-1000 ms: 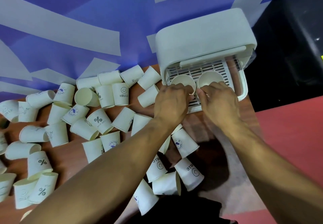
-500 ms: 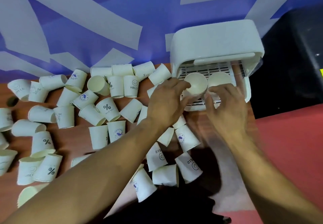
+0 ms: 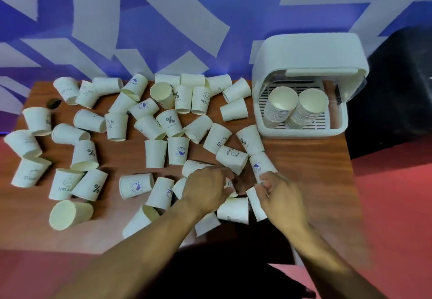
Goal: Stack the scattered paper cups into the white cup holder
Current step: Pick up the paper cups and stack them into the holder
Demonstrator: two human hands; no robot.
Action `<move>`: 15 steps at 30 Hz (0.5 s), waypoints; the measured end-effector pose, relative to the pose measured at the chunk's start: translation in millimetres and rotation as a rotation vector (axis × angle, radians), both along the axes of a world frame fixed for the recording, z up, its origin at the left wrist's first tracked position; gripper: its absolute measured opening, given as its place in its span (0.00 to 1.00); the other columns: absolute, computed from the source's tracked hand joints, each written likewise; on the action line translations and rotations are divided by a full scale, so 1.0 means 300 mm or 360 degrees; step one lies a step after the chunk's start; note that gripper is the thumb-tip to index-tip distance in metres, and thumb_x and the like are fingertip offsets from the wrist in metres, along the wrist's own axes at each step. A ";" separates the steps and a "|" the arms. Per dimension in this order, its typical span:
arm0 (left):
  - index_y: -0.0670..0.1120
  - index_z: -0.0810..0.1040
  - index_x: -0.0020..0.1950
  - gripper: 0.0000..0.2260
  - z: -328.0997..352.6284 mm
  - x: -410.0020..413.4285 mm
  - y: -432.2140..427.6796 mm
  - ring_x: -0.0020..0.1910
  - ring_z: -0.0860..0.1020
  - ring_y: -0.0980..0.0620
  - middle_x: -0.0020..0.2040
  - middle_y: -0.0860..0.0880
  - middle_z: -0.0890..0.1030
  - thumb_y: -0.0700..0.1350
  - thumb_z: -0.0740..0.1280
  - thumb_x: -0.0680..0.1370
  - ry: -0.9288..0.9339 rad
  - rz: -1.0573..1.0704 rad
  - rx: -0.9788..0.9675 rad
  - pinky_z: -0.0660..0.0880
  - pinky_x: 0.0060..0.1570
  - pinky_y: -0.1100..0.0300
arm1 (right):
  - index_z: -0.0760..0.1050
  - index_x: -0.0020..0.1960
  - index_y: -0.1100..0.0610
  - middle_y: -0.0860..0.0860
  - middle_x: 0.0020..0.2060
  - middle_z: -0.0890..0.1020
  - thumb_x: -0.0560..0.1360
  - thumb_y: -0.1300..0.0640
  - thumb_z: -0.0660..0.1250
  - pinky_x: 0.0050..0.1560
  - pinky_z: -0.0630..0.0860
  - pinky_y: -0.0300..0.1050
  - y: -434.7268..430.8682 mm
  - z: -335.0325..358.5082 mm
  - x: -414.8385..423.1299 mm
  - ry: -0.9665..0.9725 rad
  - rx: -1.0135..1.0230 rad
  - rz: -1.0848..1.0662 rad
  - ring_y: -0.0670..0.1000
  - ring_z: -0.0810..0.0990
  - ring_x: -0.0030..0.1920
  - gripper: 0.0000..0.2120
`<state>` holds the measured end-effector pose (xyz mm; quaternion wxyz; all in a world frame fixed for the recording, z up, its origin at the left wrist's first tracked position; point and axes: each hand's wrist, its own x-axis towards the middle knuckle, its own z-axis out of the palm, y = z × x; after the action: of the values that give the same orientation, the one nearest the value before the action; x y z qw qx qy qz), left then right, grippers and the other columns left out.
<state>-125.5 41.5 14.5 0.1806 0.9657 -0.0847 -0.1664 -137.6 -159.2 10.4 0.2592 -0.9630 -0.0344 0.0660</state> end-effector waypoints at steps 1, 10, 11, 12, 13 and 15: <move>0.57 0.76 0.60 0.14 -0.009 -0.024 0.016 0.53 0.78 0.50 0.52 0.55 0.81 0.57 0.66 0.76 -0.0002 0.0109 0.0016 0.71 0.44 0.58 | 0.79 0.50 0.51 0.47 0.41 0.81 0.72 0.53 0.70 0.37 0.75 0.45 0.007 0.003 -0.035 0.0044 -0.0018 0.0007 0.54 0.81 0.40 0.07; 0.56 0.76 0.57 0.11 -0.071 -0.226 0.174 0.50 0.78 0.50 0.52 0.54 0.79 0.56 0.64 0.76 0.0155 0.0411 0.0185 0.71 0.42 0.57 | 0.73 0.56 0.48 0.45 0.50 0.80 0.75 0.46 0.64 0.47 0.75 0.45 0.143 -0.040 -0.225 0.0401 -0.0099 0.0361 0.50 0.80 0.51 0.12; 0.55 0.75 0.59 0.12 -0.070 -0.235 0.181 0.51 0.78 0.49 0.55 0.53 0.78 0.55 0.64 0.77 0.0159 0.0432 0.0212 0.69 0.40 0.56 | 0.73 0.56 0.49 0.46 0.50 0.79 0.75 0.46 0.63 0.47 0.75 0.45 0.166 -0.049 -0.233 0.0410 -0.0140 0.0435 0.51 0.79 0.51 0.12; 0.55 0.75 0.60 0.12 -0.068 -0.240 0.188 0.52 0.78 0.49 0.57 0.53 0.76 0.55 0.64 0.77 0.0158 0.0466 0.0236 0.66 0.39 0.56 | 0.72 0.55 0.50 0.47 0.50 0.78 0.76 0.45 0.62 0.47 0.75 0.46 0.190 -0.059 -0.240 0.0404 -0.0196 0.0493 0.51 0.79 0.50 0.11; 0.54 0.75 0.61 0.12 -0.070 -0.242 0.196 0.54 0.77 0.49 0.59 0.53 0.74 0.54 0.64 0.78 0.0155 0.0511 0.0245 0.64 0.39 0.56 | 0.72 0.54 0.50 0.48 0.49 0.78 0.76 0.45 0.61 0.47 0.74 0.47 0.212 -0.071 -0.246 0.0384 -0.0256 0.0527 0.52 0.79 0.50 0.12; 0.53 0.75 0.61 0.13 -0.081 -0.239 0.213 0.57 0.75 0.49 0.62 0.53 0.71 0.53 0.65 0.78 0.0136 0.0592 0.0206 0.65 0.41 0.56 | 0.75 0.52 0.51 0.51 0.48 0.79 0.76 0.43 0.60 0.47 0.74 0.47 0.257 -0.101 -0.254 0.0408 -0.0344 0.0504 0.53 0.79 0.50 0.14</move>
<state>-197.3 105.5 -10.0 0.1493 0.9663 0.1136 -0.1761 -213.9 -82.2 -19.9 0.1431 -0.9514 -0.1446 0.2311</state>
